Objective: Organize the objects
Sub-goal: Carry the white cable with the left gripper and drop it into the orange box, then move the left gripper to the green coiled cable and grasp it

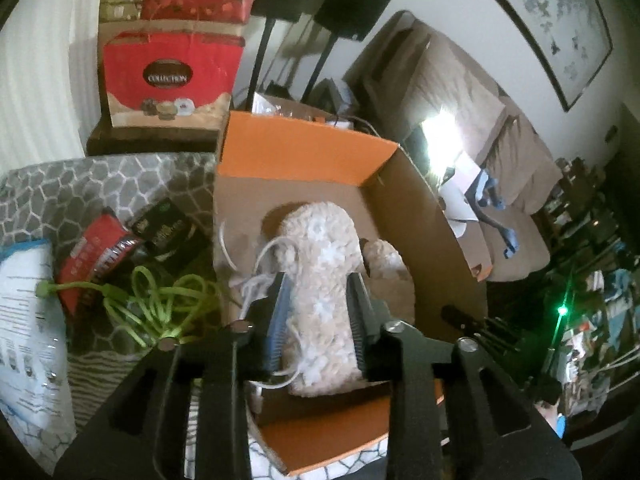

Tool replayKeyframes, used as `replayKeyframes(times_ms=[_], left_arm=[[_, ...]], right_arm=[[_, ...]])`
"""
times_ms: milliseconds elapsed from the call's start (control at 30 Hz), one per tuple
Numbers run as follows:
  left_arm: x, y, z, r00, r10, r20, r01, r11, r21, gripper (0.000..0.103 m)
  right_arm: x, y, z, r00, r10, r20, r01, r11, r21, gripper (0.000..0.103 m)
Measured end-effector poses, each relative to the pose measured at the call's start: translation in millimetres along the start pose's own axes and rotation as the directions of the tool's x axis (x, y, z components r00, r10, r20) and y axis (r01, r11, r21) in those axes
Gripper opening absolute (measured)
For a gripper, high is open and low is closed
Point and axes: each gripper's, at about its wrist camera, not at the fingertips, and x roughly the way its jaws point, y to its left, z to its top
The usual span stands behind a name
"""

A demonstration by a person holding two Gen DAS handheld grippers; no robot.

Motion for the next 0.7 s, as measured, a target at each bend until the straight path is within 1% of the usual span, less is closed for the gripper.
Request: replayKeyframes(times_ms=[67, 133, 200, 367, 433, 467, 533, 567, 633, 700], left_arm=[[-9.6, 2.4, 0.8, 1.0, 0.01, 0.017, -0.01, 1.0, 0.007, 0.033], [-18.0, 7.2, 2.6, 0.999, 0.018, 0.031, -0.018, 1.0, 0.007, 0.045], [-25.5, 14.5, 5.7, 0.999, 0.034, 0.042, -0.034, 0.999, 0.002, 0.053], [-39.8, 36.3, 10.1, 0.994, 0.09, 0.056, -0.09, 0.996, -0.009, 0.062], [-44.4, 44.7, 9.8, 0.992, 0.108, 0.063, -0.107, 0.994, -0.017, 0.078], [-47.1, 50.0, 9.6, 0.991, 0.12, 0.068, -0.119, 0.993, -0.019, 0.081], [-51.0, 60.1, 9.4, 0.987, 0.147, 0.069, -0.145, 0.989, -0.021, 0.089], [-52.7, 65.7, 9.1, 0.985, 0.161, 0.067, -0.16, 0.987, -0.022, 0.091], [-54.9, 74.3, 7.8, 0.981, 0.181, 0.062, -0.181, 0.983, -0.018, 0.098], [-55.5, 82.3, 6.2, 0.977, 0.205, 0.055, -0.205, 0.979, -0.016, 0.101]], right_arm=[[0.0, -0.1, 0.0, 1.0, -0.001, 0.0, 0.001, 1.0, 0.0, 0.008], [0.0, -0.2, 0.0, 1.0, 0.0, 0.0, 0.0, 1.0, 0.0, 0.008], [0.2, -0.9, 0.0, 1.0, 0.0, 0.0, 0.0, 1.0, 0.0, 0.008], [0.2, -1.0, -0.1, 1.0, 0.001, 0.0, -0.001, 1.0, 0.001, 0.008], [0.2, -0.9, 0.0, 1.0, 0.0, 0.0, 0.0, 1.0, 0.0, 0.008], [0.3, -1.0, -0.1, 1.0, 0.001, 0.0, -0.001, 1.0, 0.001, 0.008], [0.2, -0.9, 0.0, 1.0, 0.0, 0.0, 0.0, 1.0, 0.0, 0.008], [0.2, -1.0, -0.1, 1.0, 0.0, 0.0, 0.0, 1.0, 0.0, 0.008], [0.3, -1.1, -0.1, 1.0, 0.0, 0.0, 0.0, 1.0, 0.0, 0.008], [0.2, -1.2, -0.1, 1.0, 0.0, 0.0, 0.0, 1.0, 0.001, 0.008]])
